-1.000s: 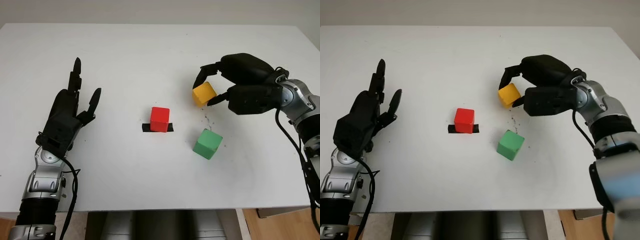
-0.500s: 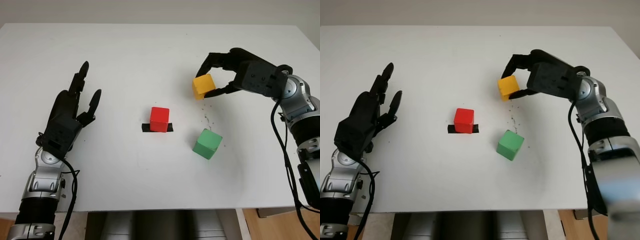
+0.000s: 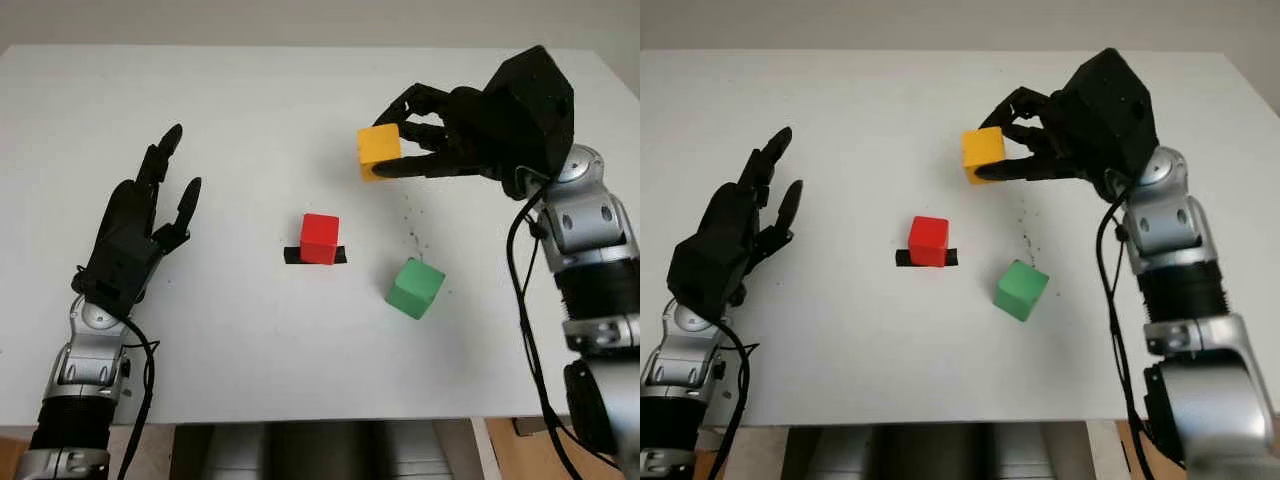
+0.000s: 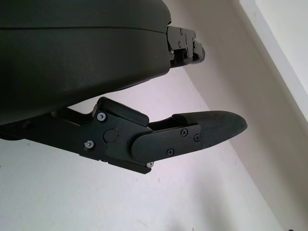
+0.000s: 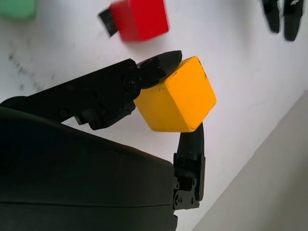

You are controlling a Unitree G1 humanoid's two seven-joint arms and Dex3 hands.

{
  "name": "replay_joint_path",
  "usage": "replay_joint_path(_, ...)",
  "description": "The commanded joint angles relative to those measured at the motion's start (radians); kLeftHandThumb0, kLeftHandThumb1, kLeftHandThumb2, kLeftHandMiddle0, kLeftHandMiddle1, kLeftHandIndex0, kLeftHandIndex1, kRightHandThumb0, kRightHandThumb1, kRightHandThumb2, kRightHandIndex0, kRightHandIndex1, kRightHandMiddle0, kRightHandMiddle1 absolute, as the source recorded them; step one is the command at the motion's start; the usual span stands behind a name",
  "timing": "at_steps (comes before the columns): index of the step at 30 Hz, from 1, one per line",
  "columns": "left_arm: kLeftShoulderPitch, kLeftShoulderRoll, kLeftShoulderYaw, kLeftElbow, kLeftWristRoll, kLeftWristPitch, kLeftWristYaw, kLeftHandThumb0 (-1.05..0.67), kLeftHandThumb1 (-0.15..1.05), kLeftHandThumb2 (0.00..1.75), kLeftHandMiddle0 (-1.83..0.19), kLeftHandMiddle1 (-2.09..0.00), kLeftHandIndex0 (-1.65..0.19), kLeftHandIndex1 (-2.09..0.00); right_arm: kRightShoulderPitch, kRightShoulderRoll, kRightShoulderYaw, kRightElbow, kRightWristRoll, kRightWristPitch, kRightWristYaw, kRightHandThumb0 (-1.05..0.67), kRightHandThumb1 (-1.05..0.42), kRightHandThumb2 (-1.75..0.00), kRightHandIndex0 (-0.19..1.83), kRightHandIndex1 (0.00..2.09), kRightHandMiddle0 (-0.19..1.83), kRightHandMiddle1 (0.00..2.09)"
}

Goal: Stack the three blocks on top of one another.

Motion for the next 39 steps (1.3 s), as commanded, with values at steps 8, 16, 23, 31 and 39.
replay_joint_path(8, 0.014, -0.013, 0.006, -0.025, -0.017, -0.001, 0.021, -0.77, 1.05, 0.58, 0.16, -0.06, 0.19, -0.08, 0.176, 0.119, -0.050, -0.334, 0.069, 0.245, -0.137, -0.40, -1.05, -0.14, 0.13, 0.04, -0.04, 2.01)
replay_joint_path(16, 0.018, -0.034, 0.001, -0.047, -0.010, 0.017, 0.050, -0.79, 1.05, 0.59, 0.19, -0.03, 0.16, -0.07, 0.283, 0.208, -0.051, -0.412, 0.112, 0.264, -0.221, -0.43, -1.05, -0.10, 0.17, 0.06, 0.07, 1.91)
replay_joint_path(23, 0.022, -0.037, -0.002, -0.059, -0.011, 0.035, 0.052, -0.79, 1.05, 0.62, 0.19, 0.00, 0.18, -0.05, 0.325, 0.250, -0.027, -0.365, 0.118, 0.179, -0.240, -0.44, -1.04, -0.09, 0.19, 0.07, 0.09, 1.88)
replay_joint_path(31, 0.026, -0.039, -0.001, -0.071, -0.017, 0.047, 0.049, -0.81, 1.05, 0.61, 0.19, 0.00, 0.18, -0.05, 0.289, 0.264, -0.003, -0.249, 0.113, 0.090, -0.230, -0.44, -1.04, -0.06, 0.20, 0.06, 0.15, 1.86)
replay_joint_path(39, 0.026, -0.039, -0.002, -0.072, -0.019, 0.047, 0.049, -0.79, 1.05, 0.59, 0.19, -0.01, 0.17, -0.05, 0.242, 0.262, 0.003, -0.174, 0.112, 0.055, -0.217, -0.44, -1.04, -0.05, 0.20, 0.06, 0.17, 1.87)
